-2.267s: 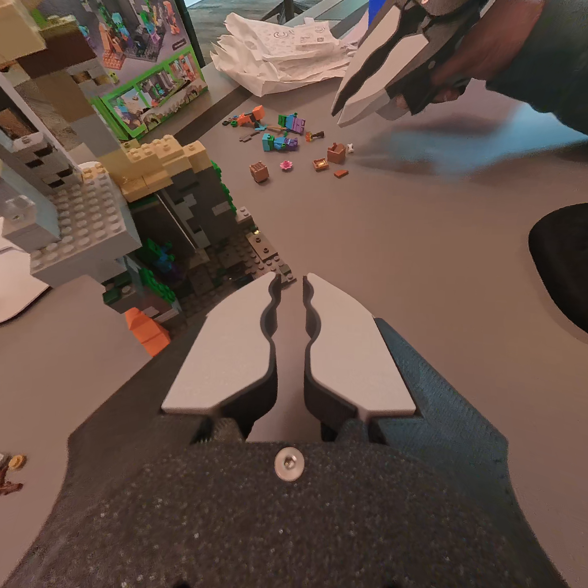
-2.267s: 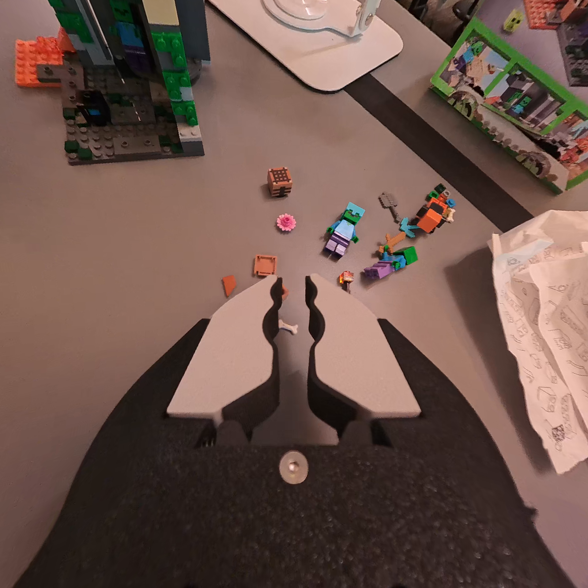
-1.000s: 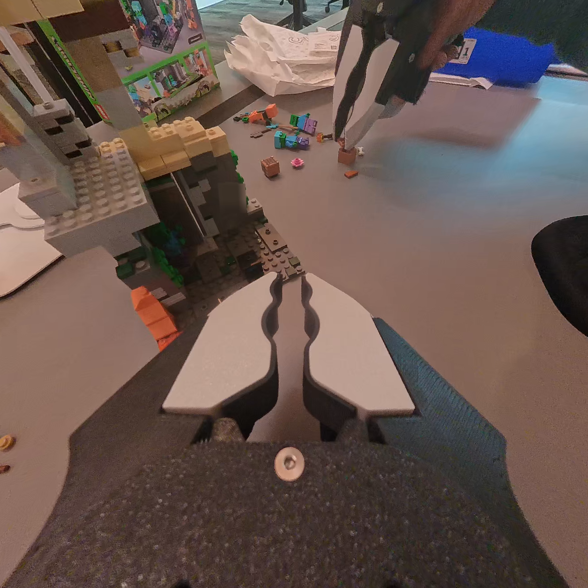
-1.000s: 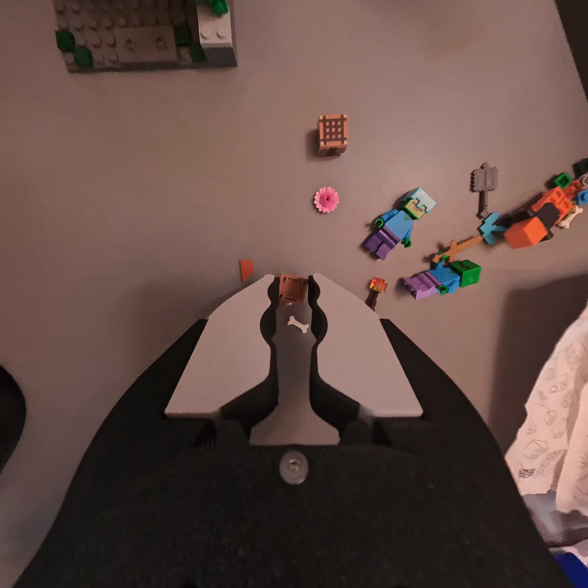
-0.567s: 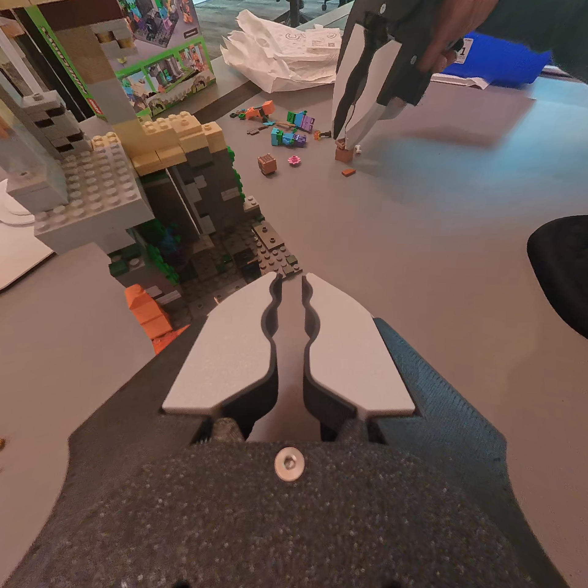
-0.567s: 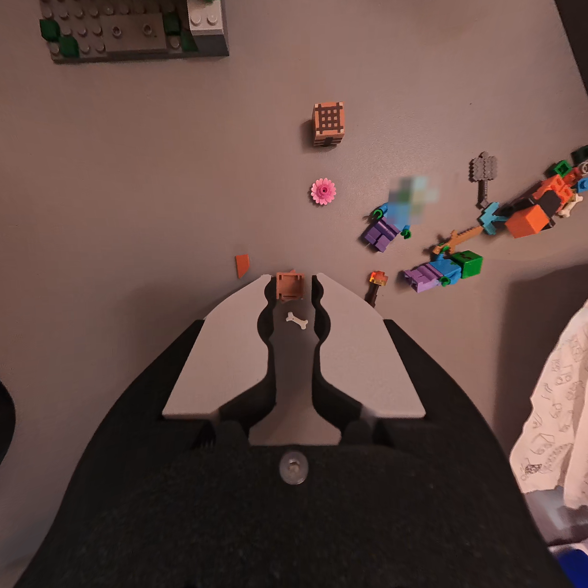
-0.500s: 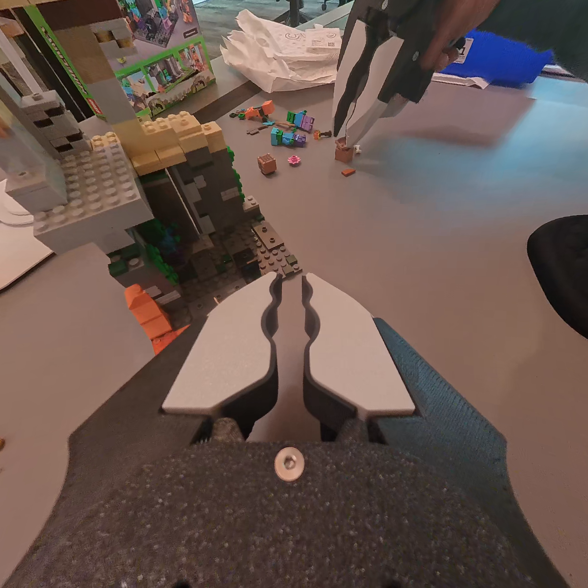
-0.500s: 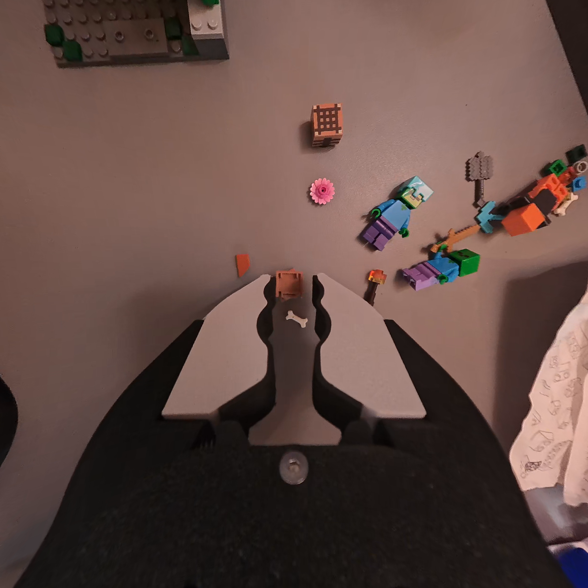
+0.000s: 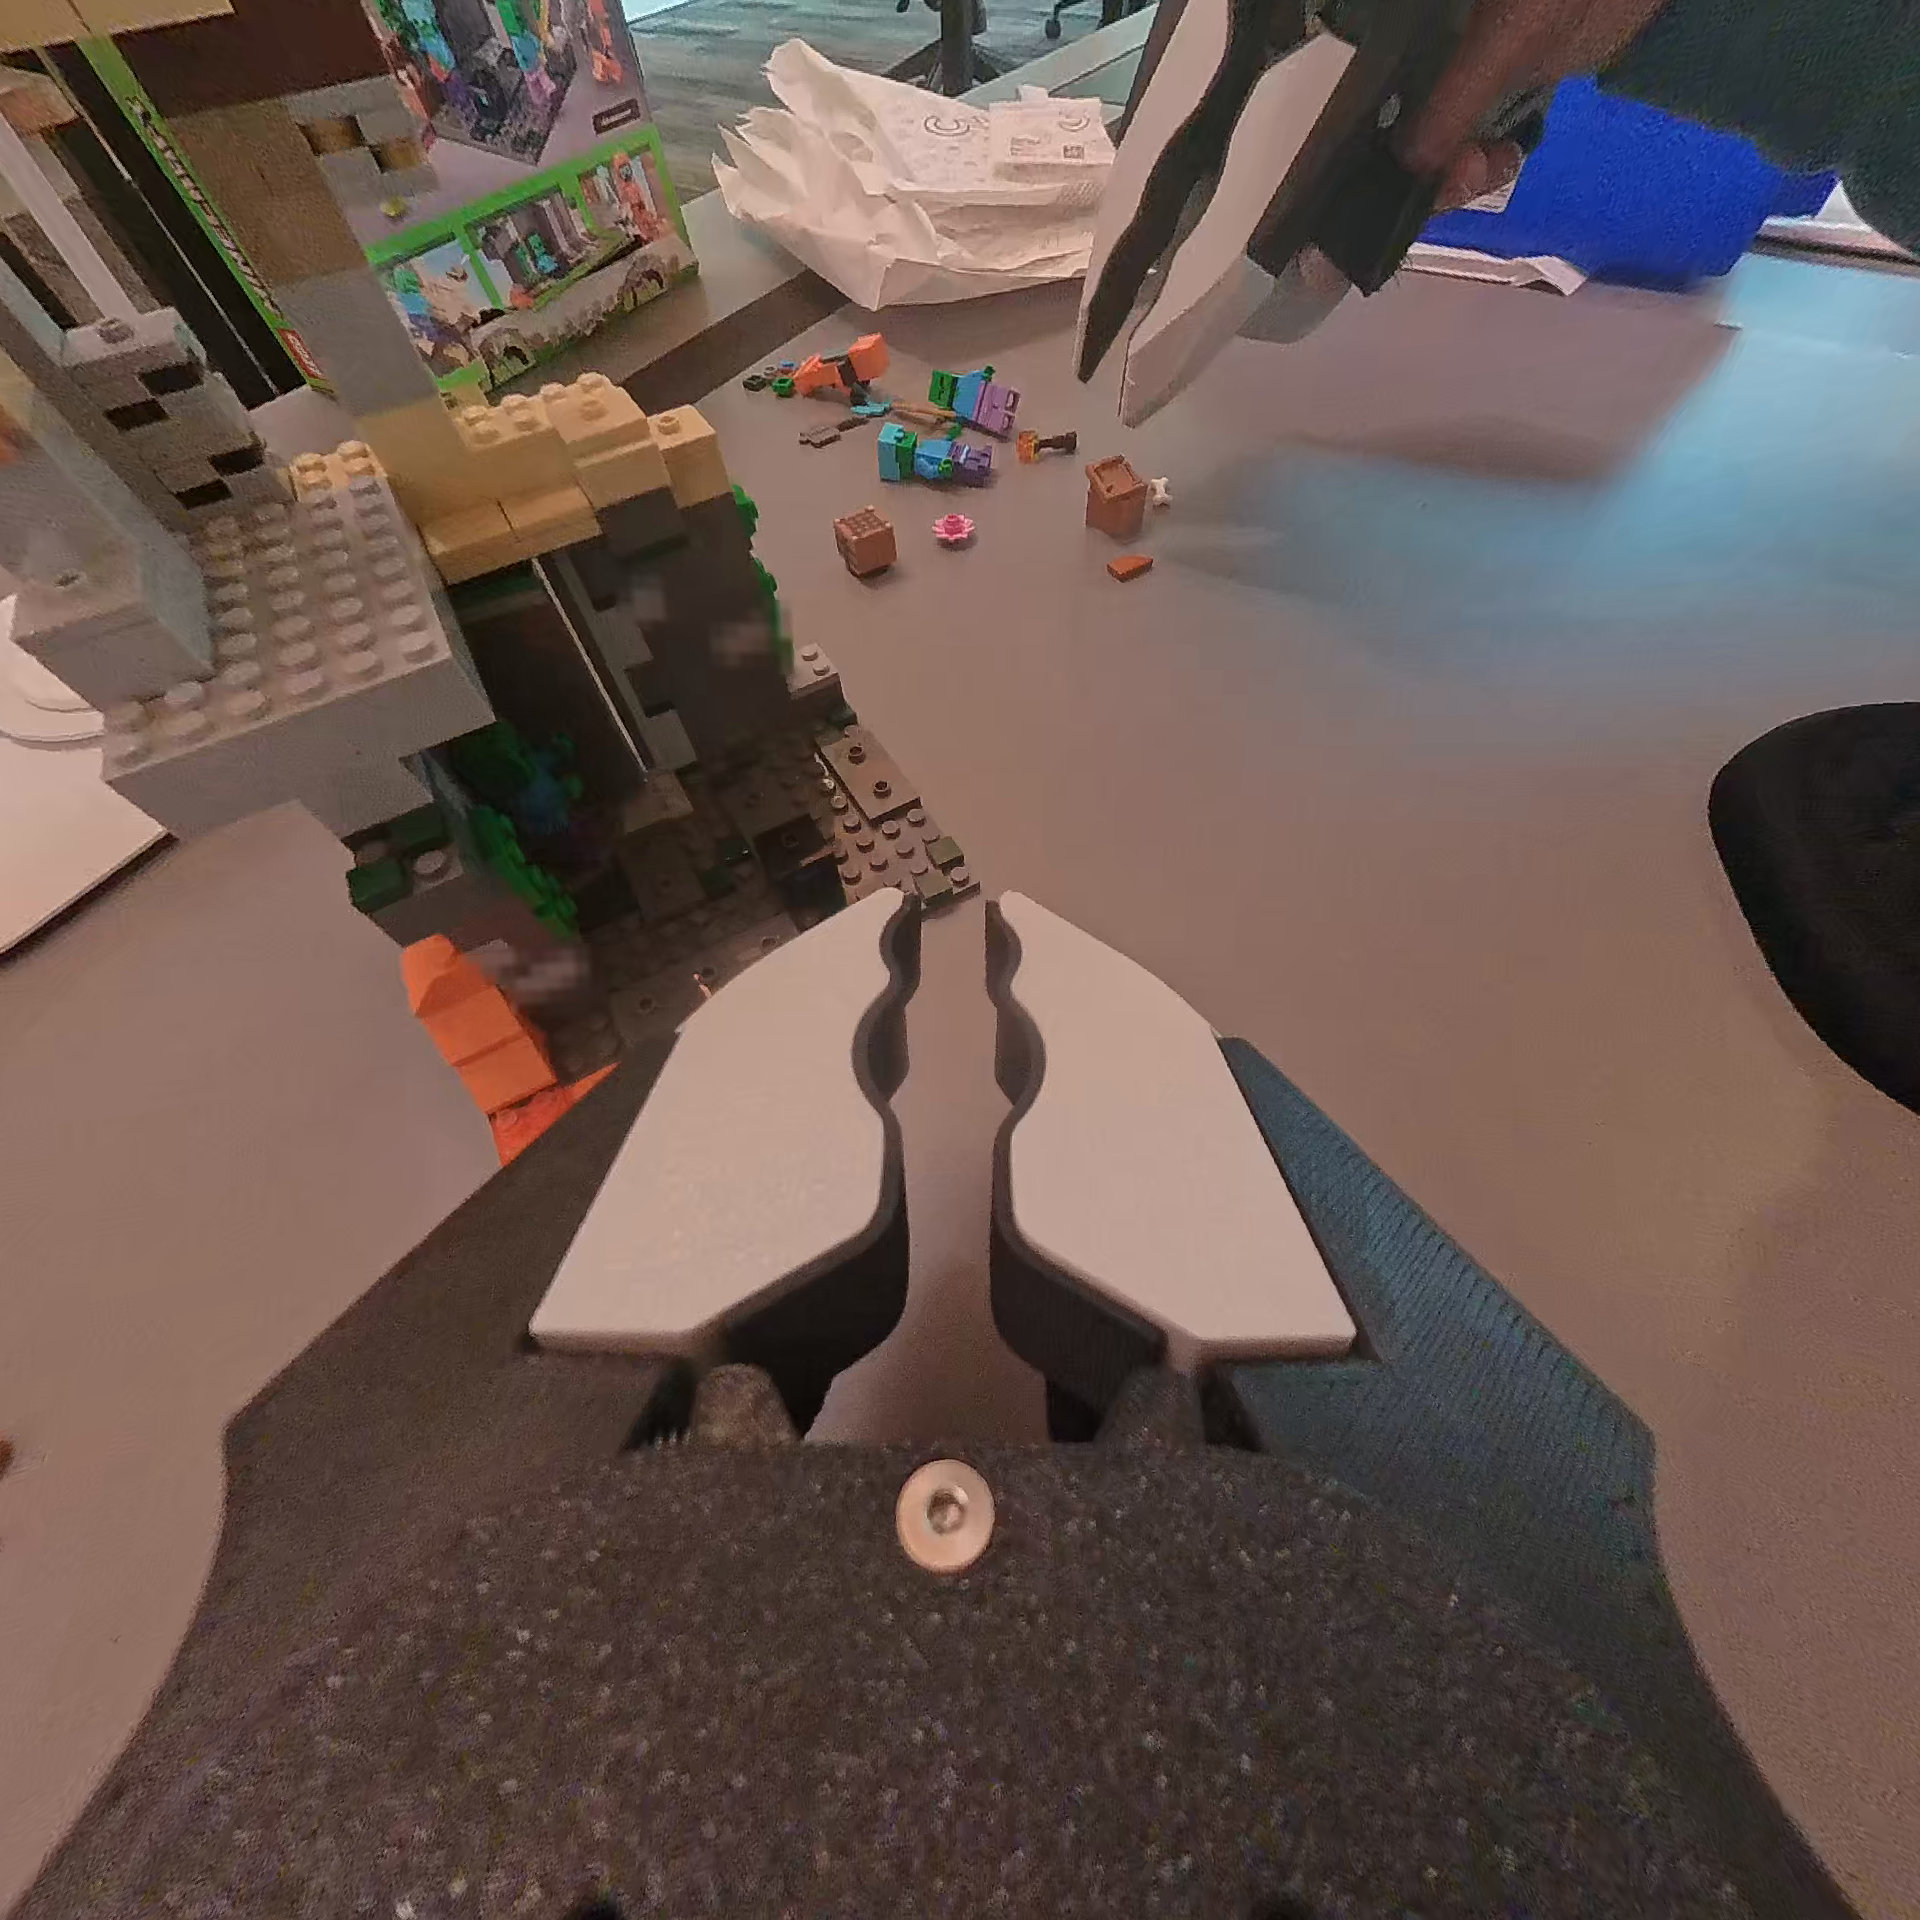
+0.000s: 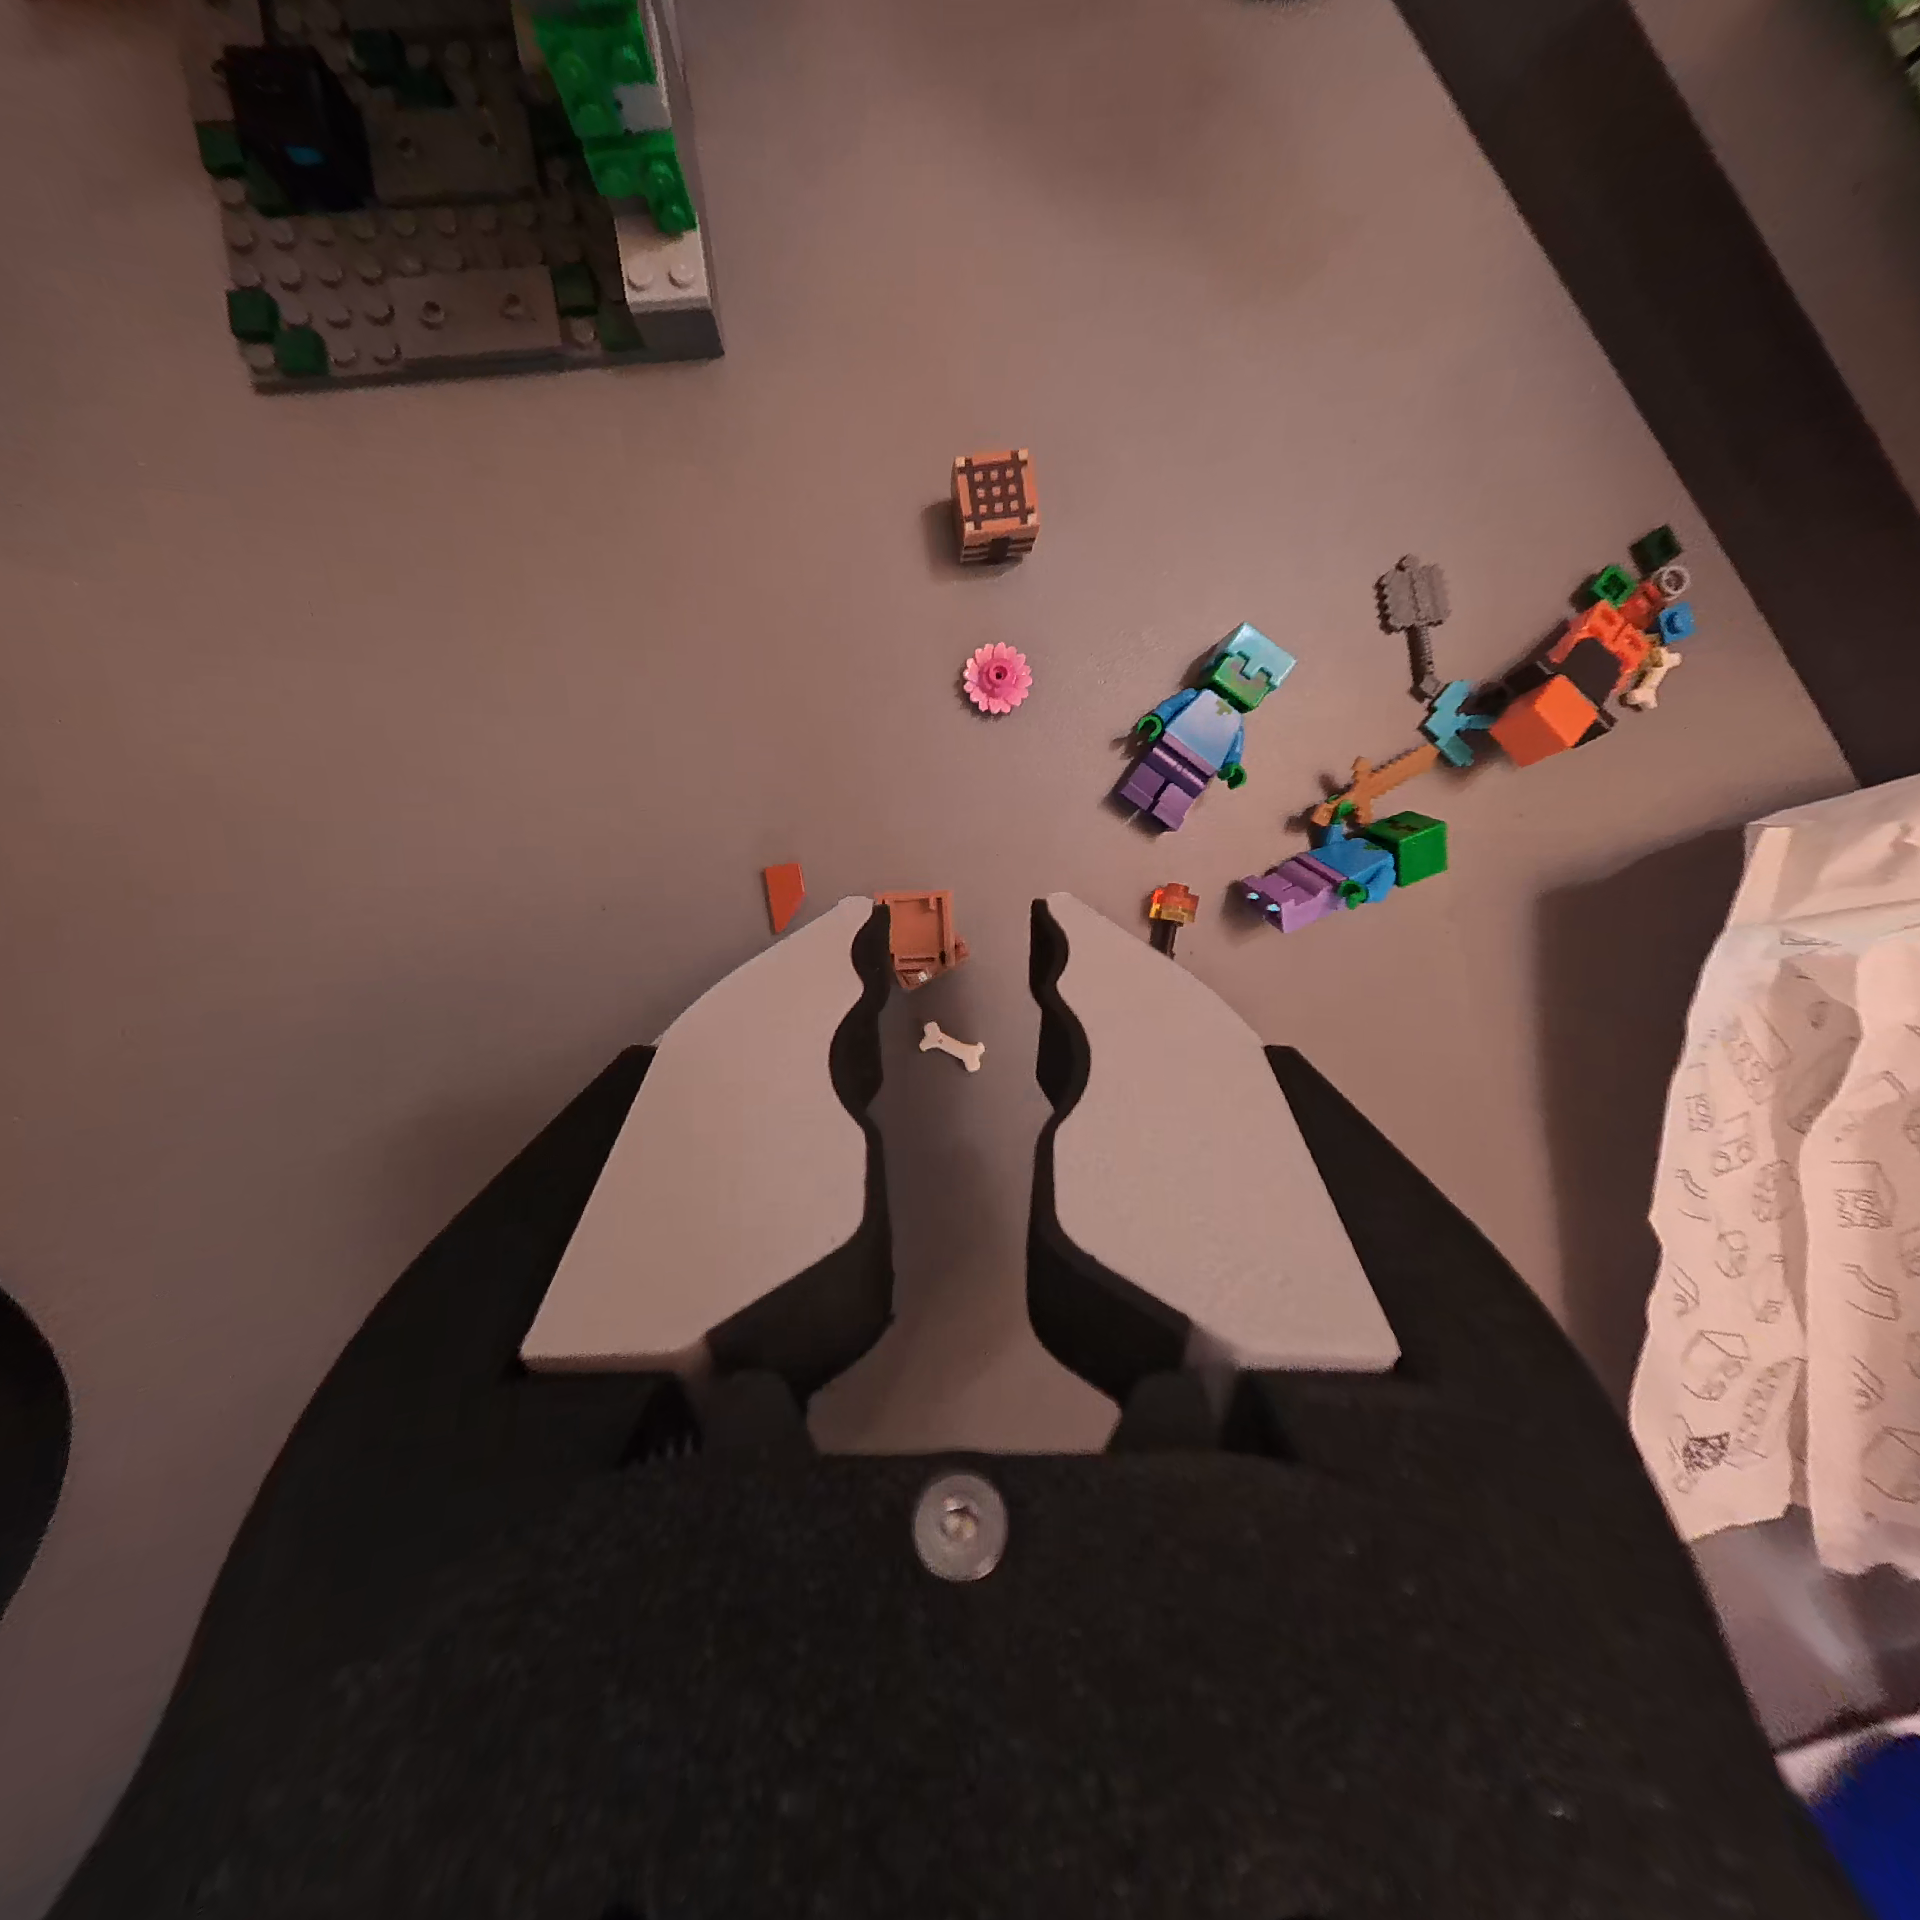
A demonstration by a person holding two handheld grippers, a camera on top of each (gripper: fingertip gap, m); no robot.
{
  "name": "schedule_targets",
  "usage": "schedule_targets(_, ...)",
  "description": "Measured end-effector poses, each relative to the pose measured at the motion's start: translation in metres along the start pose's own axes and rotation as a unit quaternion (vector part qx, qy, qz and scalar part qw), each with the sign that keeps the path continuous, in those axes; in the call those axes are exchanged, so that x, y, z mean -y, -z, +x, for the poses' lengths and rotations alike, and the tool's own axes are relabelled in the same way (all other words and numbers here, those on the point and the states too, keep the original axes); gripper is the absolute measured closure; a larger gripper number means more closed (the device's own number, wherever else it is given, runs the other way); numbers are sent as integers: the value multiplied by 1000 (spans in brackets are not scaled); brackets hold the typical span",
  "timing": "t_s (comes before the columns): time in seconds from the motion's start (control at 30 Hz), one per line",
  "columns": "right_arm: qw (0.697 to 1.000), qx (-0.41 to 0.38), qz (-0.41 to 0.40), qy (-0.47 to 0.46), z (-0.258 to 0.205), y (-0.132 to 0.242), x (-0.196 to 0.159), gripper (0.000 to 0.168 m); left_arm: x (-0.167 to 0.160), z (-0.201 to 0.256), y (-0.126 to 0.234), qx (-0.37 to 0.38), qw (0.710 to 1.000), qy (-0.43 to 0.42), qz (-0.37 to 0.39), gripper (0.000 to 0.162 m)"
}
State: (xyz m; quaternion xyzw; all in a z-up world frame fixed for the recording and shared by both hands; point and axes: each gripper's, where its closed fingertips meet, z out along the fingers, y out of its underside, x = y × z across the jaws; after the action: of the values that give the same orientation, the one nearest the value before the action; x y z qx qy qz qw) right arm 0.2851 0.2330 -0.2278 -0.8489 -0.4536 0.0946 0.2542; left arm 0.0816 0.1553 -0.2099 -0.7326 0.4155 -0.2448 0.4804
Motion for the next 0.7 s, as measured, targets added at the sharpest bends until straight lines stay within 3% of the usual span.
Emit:
schedule_targets(0.33,997,-30,74,-11,-6,8,18,143,0,3,0,-2,1000,-4,-1,151)
schedule_targets(0.7,994,-35,100,-9,-24,-3,19,143,0,7,1,-4,1000,-9,0,151)
